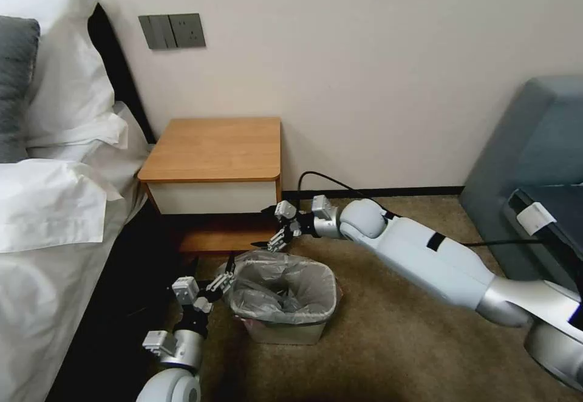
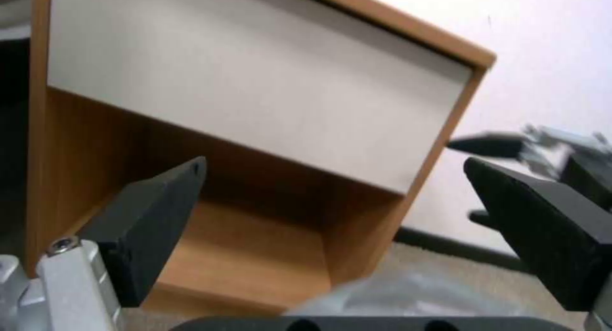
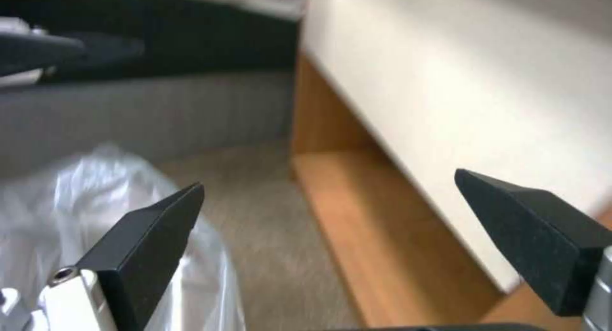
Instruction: Pick up the garbage bag from the table and place it over the trash can.
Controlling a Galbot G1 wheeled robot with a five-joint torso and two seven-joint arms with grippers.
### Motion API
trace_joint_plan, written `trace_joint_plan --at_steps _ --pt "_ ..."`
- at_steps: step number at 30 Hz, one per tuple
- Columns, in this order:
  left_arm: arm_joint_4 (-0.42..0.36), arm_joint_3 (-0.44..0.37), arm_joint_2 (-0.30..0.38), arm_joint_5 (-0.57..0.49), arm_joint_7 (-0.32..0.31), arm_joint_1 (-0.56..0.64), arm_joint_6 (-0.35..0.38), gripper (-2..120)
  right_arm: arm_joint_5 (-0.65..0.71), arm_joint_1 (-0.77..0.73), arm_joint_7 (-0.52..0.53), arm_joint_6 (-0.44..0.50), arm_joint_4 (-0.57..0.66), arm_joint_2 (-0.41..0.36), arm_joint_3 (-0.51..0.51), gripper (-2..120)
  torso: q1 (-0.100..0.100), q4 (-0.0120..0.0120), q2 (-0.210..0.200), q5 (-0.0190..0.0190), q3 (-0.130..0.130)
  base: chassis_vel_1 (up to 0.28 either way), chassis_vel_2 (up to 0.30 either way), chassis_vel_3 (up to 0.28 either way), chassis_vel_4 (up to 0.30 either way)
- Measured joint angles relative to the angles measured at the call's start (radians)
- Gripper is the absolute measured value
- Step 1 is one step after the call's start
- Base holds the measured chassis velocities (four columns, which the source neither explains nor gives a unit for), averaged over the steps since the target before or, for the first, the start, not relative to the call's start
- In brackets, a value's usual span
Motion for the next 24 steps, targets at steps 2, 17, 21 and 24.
trace_joint_plan --at_steps 2,17,21,24 --pt "-0.019 -0.004 0.012 -0.012 -0.013 -0.009 0.038 100 -0.004 -0.108 0.165 0.001 0.088 -0.019 0.082 100 0.0 -0.0004 0.0 0.0003 0.0 0.0 0.0 0.0 0.0" --pt "-0.045 -0.022 0.099 -0.06 0.052 -0.052 0.077 100 -0.282 -0.739 1.055 -0.143 0.585 0.048 0.435 100 0.0 -0.0001 0.0 0.0 0.0 0.0 0.0 0.0 0.0" --pt "-0.042 -0.022 0.109 -0.061 0.066 -0.046 0.057 100 -0.398 -0.93 1.029 -0.045 0.619 0.118 0.54 100 0.0 -0.0005 0.0 0.0 0.0 0.0 0.0 0.0 0.0" --pt "-0.037 -0.023 0.111 -0.06 0.078 -0.033 0.04 100 -0.456 -1.008 0.999 0.029 0.624 0.167 0.596 100 0.0 -0.0002 0.0 -0.0003 0.0 0.0 0.0 0.0 0.0"
